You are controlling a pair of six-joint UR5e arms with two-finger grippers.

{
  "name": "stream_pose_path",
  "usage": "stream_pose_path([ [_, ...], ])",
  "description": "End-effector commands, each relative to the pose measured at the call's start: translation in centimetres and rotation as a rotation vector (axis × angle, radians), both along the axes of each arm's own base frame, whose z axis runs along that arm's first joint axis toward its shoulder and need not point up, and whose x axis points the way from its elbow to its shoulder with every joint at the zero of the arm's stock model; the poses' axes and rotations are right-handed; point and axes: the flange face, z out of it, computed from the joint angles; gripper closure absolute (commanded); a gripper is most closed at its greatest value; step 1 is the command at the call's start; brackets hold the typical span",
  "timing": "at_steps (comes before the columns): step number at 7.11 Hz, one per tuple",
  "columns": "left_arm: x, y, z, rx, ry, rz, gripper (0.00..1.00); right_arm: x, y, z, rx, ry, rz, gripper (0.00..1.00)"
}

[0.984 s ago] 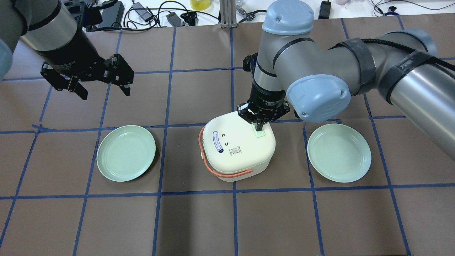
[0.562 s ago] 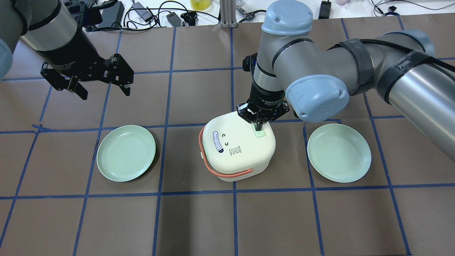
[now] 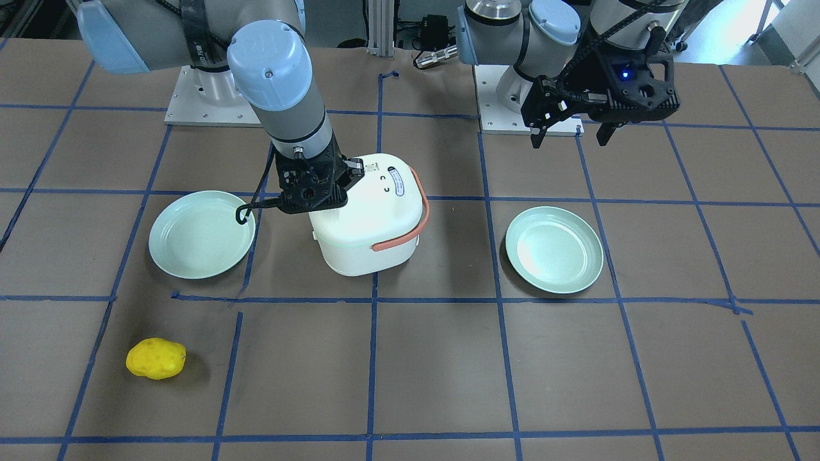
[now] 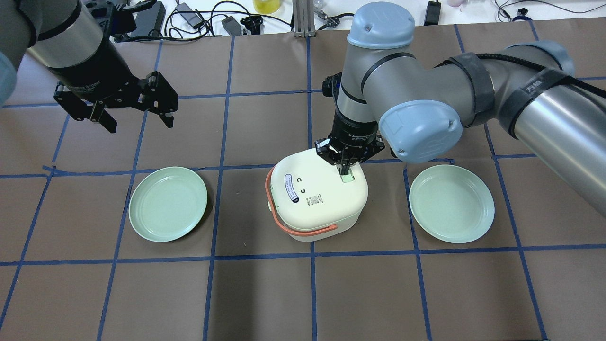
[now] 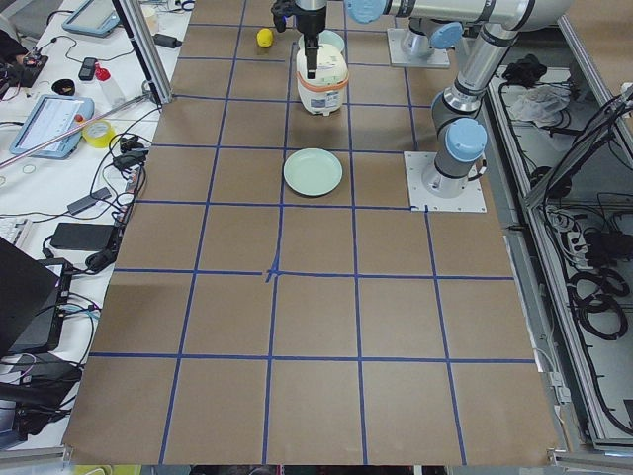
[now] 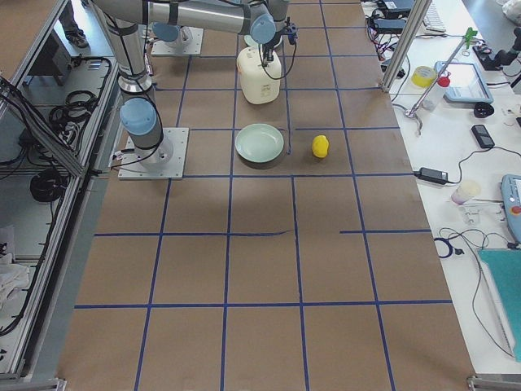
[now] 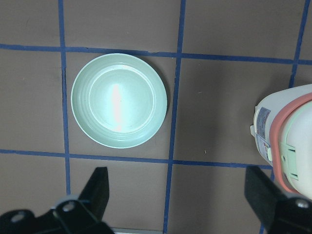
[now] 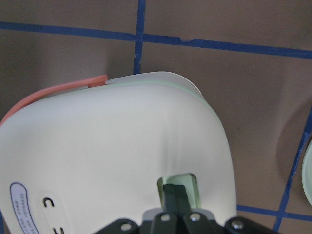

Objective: Press rice cooker button
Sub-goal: 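Lower the right gripper and press down on the green lid button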

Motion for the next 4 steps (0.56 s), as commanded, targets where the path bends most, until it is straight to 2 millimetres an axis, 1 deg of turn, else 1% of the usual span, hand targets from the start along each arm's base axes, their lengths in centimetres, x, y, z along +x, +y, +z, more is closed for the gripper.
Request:
stream_pose_path([
  [1, 0.0, -0.1, -0.1, 0.002, 0.0, 0.0, 0.0, 0.3, 0.2, 2.7, -0.035, -0.041, -0.016, 1.0],
  [3, 0.0, 0.0, 0.0, 0.0, 0.0, 0.0, 0.0, -0.1, 0.9, 7.7, -0.03, -0.037, -0.038, 1.0],
  [4, 0.0, 0.0, 0.0, 0.0, 0.0, 0.0, 0.0, -0.6, -0.5, 10.7, -0.073, -0.043, -0.089, 0.74],
])
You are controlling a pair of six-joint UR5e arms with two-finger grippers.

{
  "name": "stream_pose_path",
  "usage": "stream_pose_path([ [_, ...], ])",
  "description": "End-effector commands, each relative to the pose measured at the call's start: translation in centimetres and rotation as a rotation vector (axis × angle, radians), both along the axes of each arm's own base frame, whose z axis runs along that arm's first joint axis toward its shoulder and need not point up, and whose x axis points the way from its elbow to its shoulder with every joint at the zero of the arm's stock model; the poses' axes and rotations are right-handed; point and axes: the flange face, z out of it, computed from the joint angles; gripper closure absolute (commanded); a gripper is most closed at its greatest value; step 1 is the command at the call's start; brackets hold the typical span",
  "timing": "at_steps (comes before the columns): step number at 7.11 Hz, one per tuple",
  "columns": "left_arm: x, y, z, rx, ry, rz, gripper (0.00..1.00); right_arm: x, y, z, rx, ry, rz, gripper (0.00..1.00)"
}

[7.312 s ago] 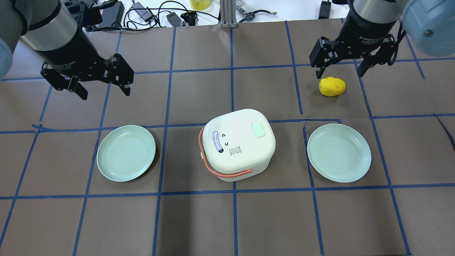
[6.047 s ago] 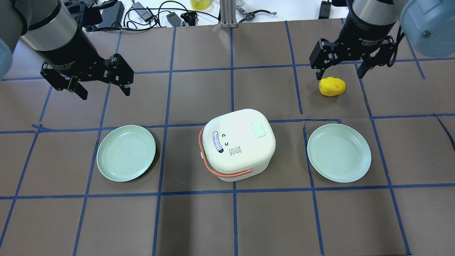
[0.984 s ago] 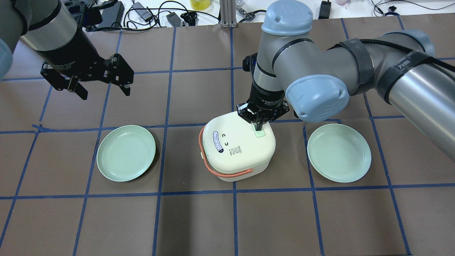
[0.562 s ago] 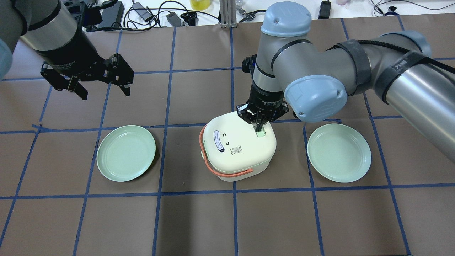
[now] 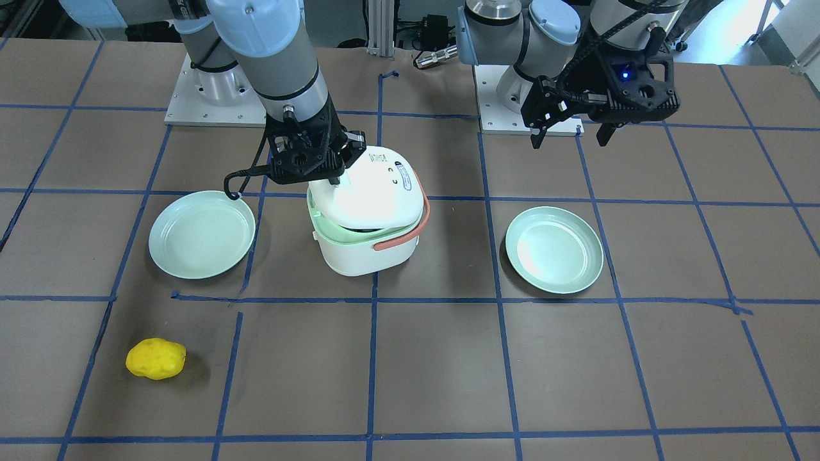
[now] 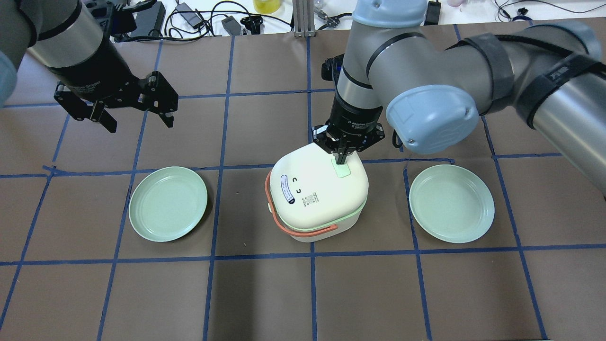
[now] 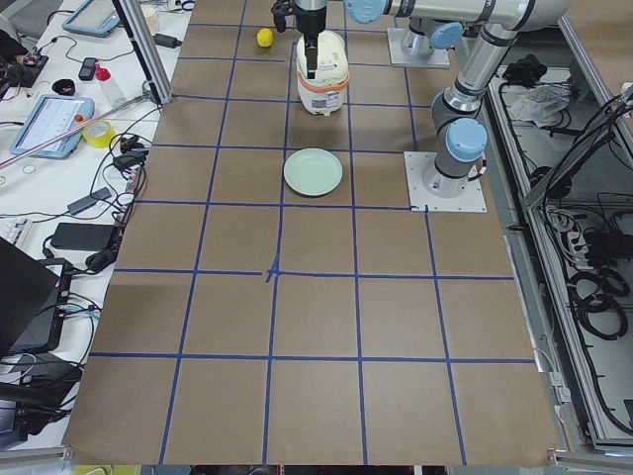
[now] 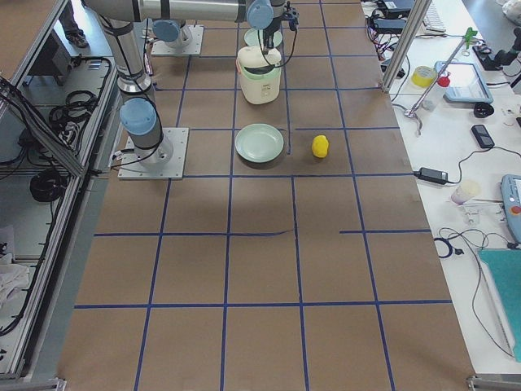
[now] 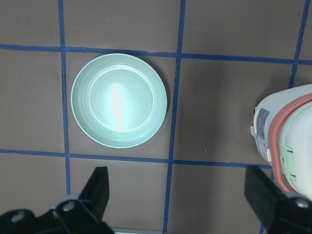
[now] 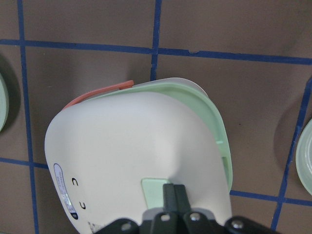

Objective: Press rice cooker button
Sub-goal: 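Raise the right gripper away as the cooker lid pops open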

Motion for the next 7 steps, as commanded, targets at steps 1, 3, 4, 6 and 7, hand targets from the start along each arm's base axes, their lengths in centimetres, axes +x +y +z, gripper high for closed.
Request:
stream_pose_path([
  [1, 0.0, 0.0, 0.0, 0.0, 0.0, 0.0, 0.0, -1.4, -2.2, 5.6, -0.074, -0.006, -0.07, 0.1],
  [3, 0.0, 0.0, 0.0, 0.0, 0.0, 0.0, 0.0, -7.4, -4.9, 6.4, -0.072, 0.001, -0.183, 0.0],
  [4, 0.0, 0.0, 0.0, 0.0, 0.0, 0.0, 0.0, -9.7, -5.4, 6.4, -0.069, 0.004, -0.217, 0.0],
  [6, 0.0, 0.0, 0.0, 0.0, 0.0, 0.0, 0.0, -12.2, -5.7, 6.2, -0.101, 0.155, -0.117, 0.0],
  [7, 0.0, 0.0, 0.0, 0.0, 0.0, 0.0, 0.0, -12.9, -5.7, 6.3, -0.117, 0.215, -0.02, 0.0],
])
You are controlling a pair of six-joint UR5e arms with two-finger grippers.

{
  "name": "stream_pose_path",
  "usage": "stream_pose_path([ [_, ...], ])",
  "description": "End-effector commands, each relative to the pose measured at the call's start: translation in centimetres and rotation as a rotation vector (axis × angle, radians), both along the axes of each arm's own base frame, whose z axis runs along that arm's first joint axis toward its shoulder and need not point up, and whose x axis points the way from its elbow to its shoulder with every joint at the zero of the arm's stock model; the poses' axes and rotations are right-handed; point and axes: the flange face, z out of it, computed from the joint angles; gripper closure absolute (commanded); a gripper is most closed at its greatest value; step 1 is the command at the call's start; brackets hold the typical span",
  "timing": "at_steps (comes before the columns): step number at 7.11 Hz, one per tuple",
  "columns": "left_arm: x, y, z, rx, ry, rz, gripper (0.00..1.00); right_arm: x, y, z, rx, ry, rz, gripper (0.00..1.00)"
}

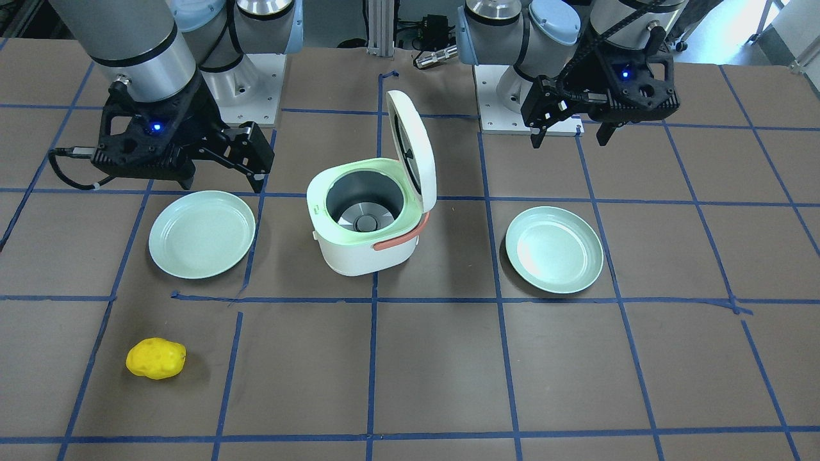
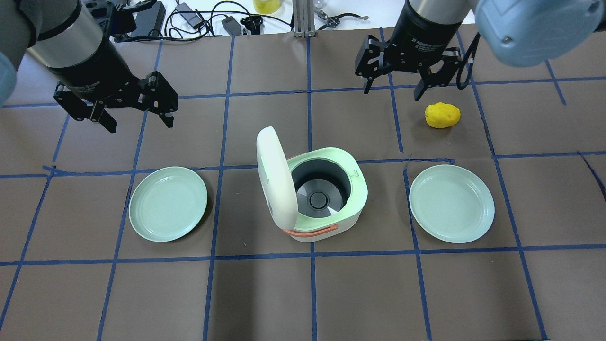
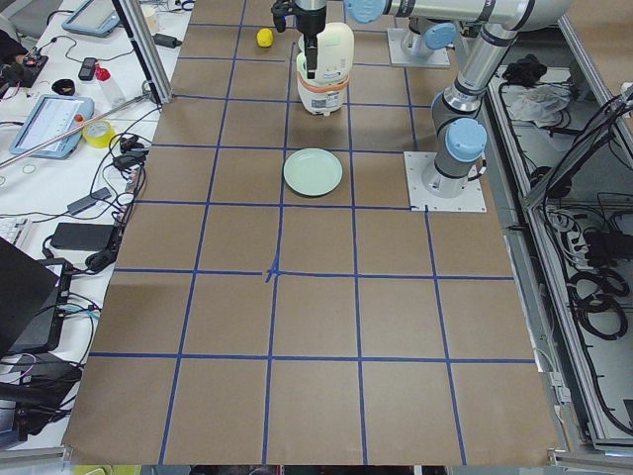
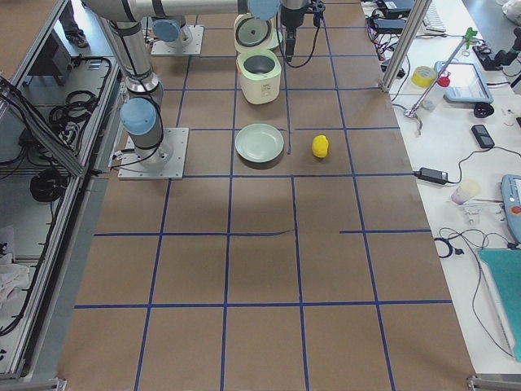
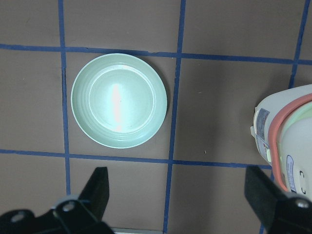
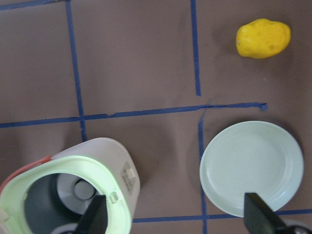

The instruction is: Press rice cooker button

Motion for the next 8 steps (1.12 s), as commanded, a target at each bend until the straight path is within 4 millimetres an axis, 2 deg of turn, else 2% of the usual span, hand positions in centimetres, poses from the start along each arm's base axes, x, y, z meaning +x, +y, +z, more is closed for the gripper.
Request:
stream_pose_path([
  [1, 0.0, 0.0, 0.0, 0.0, 0.0, 0.0, 0.0, -1.7, 0.2, 0.4, -0.002, 0.098, 0.104, 0.0],
  [2, 0.0, 0.0, 0.0, 0.0, 0.0, 0.0, 0.0, -2.6, 0.4, 0.5, 0.014, 0.099, 0.092, 0.0],
  [3, 0.0, 0.0, 0.0, 0.0, 0.0, 0.0, 0.0, -4.9, 0.1, 0.4, 0.036, 0.08, 0.045, 0.0],
  [4, 0.0, -0.1, -0.1, 0.001, 0.0, 0.0, 0.0, -6.4, -0.1, -0.1, 0.051, 0.078, 0.021, 0.0],
  [8, 0.0, 0.0, 0.0, 0.0, 0.0, 0.0, 0.0, -5.5, 1.4, 1.7, 0.038, 0.013, -0.005, 0.0],
])
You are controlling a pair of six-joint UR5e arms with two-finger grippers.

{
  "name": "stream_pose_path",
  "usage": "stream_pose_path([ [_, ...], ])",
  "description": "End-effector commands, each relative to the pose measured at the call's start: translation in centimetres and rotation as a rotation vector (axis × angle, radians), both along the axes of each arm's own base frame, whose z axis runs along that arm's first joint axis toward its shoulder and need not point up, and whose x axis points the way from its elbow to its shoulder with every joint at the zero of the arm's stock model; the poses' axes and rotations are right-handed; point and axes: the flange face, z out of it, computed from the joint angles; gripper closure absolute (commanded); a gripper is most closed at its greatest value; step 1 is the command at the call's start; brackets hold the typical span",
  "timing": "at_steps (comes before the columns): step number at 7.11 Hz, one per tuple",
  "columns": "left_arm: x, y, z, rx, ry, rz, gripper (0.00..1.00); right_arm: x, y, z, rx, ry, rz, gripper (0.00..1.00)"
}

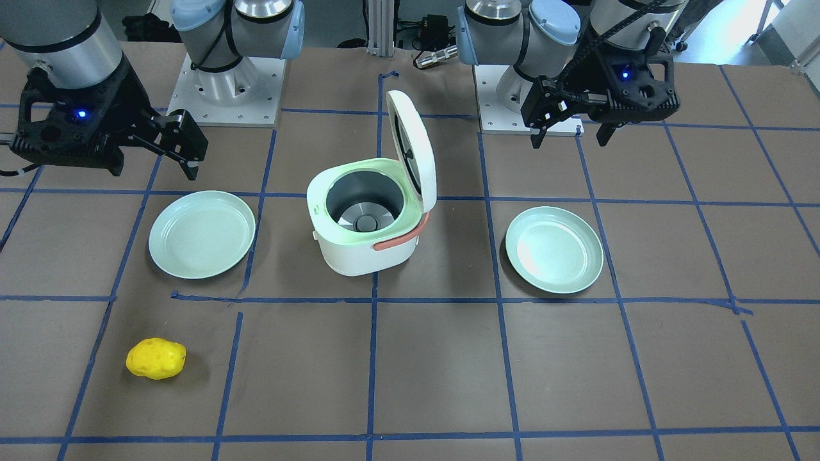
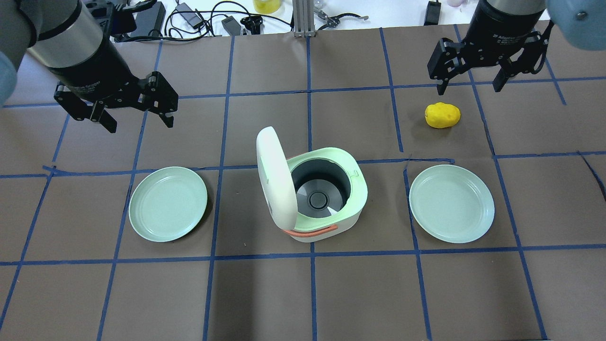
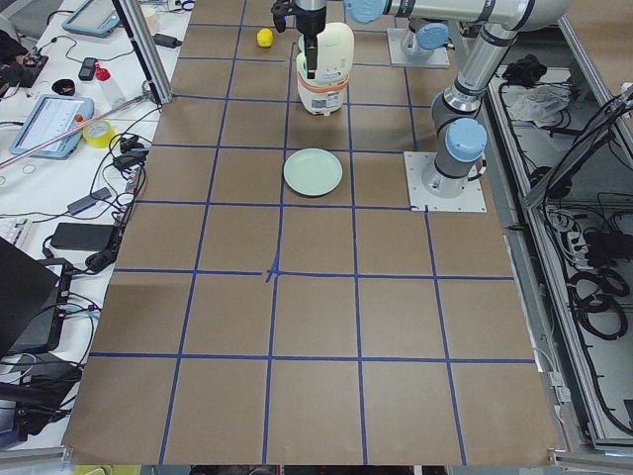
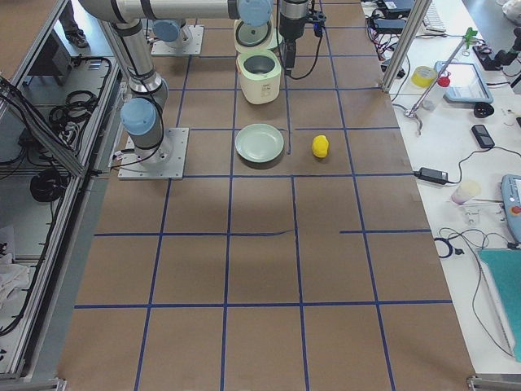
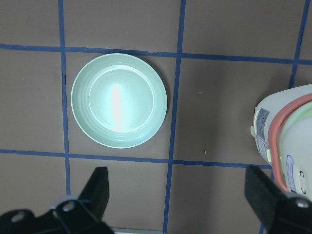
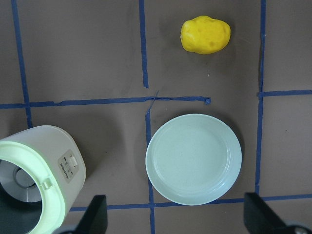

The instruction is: Press rice cooker button

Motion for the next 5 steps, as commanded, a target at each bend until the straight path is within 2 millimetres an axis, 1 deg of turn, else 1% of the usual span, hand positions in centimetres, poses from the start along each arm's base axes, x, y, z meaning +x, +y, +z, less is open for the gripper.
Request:
stream_pose_path([
  [1, 0.0, 0.0, 0.0, 0.0, 0.0, 0.0, 0.0, 0.35, 0.44, 0.37, 0.002, -0.021, -0.015, 0.0],
  [5, 0.0, -0.05, -0.07, 0.001, 0.0, 0.0, 0.0, 0.24, 0.36, -0.01, 0.01, -0.018, -0.01, 0.0],
])
